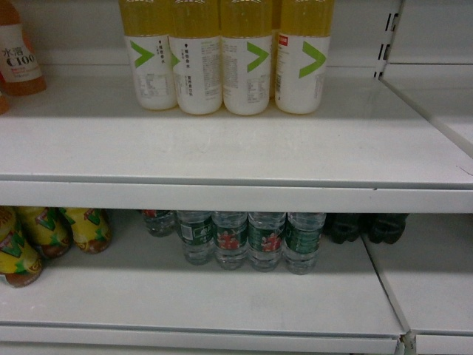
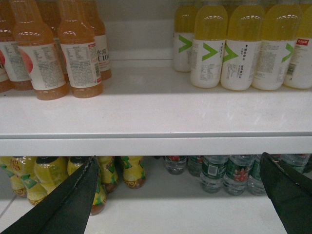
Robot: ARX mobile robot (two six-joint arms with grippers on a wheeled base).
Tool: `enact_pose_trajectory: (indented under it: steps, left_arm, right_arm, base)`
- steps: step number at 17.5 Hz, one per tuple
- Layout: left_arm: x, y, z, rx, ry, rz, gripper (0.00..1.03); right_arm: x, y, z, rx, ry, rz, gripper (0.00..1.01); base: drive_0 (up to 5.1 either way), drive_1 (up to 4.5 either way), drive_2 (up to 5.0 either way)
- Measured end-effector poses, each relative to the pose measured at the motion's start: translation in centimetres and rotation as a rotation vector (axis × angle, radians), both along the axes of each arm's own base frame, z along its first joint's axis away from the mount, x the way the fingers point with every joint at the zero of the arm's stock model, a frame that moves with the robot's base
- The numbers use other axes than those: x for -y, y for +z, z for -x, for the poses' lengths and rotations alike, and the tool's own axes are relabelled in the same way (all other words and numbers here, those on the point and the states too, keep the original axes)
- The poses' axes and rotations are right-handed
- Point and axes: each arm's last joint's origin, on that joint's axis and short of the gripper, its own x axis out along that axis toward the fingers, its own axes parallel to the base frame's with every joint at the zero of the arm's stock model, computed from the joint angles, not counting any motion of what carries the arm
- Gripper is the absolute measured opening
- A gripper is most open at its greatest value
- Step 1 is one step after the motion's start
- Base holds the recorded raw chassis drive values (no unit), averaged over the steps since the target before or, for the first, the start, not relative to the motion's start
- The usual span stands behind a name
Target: Move water from second to third shelf
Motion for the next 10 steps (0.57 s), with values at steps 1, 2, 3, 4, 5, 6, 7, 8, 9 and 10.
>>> enact_pose_trajectory:
  steps: [1,2,3,4,5,6,7,8,9,10]
  left_arm:
    - [0.00,0.00,0.00,0.000,0.000,0.000,0.98]
    - [0.00,0.00,0.00,0.000,0.000,0.000,0.98]
    - [0.00,0.00,0.00,0.000,0.000,0.000,0.98]
    - [0.00,0.00,0.00,0.000,-0.001,0.000,0.98]
    - [0.00,0.00,0.00,0.000,0.000,0.000,0.98]
    - [0.00,0.00,0.00,0.000,0.000,0.000,0.98]
    - [0.00,0.00,0.00,0.000,0.000,0.000,0.98]
    - [0.00,0.00,0.00,0.000,0.000,0.000,0.98]
    - [0.00,0.00,0.00,0.000,0.000,0.000,0.98]
    - [0.00,0.00,0.00,0.000,0.000,0.000,0.98]
  right_arm:
    - [0.00,0.00,0.00,0.000,0.000,0.000,0.42]
    - [0.00,0.00,0.00,0.000,0.000,0.000,0.42]
    - [0.00,0.00,0.00,0.000,0.000,0.000,0.42]
    - [0.01,-0.03,0.00,-0.002,-0.003,0.001,0.42]
    - [0.03,-0.03,0.00,-0.002,-0.008,0.002,0.42]
    - [0.02,-0.03,0.00,-0.002,-0.007,0.002,0.42]
    - [0.02,-0.03,0.00,-0.002,-0.007,0.002,0.42]
    - [0.02,-0.05,0.00,-0.004,-0.007,0.002,0.42]
    - [0.02,-0.02,0.00,-0.001,-0.007,0.002,0.42]
    - [0.02,-0.01,0.00,0.000,-0.006,0.001,0.42]
  base:
    - [0.0,0.00,0.0]
    - [-2.8,1.52,1.5]
    - [-3.9,2.08,2.1]
    - [-4.2,2.38,2.4]
    - [-4.1,2.46,2.5]
    - [-4.2,2.56,2.6]
    - [-4.3,2.50,2.5]
    - [-4.4,2.41,2.4]
    - [-4.6,2.28,2.3]
    - [-4.7,2.22,2.2]
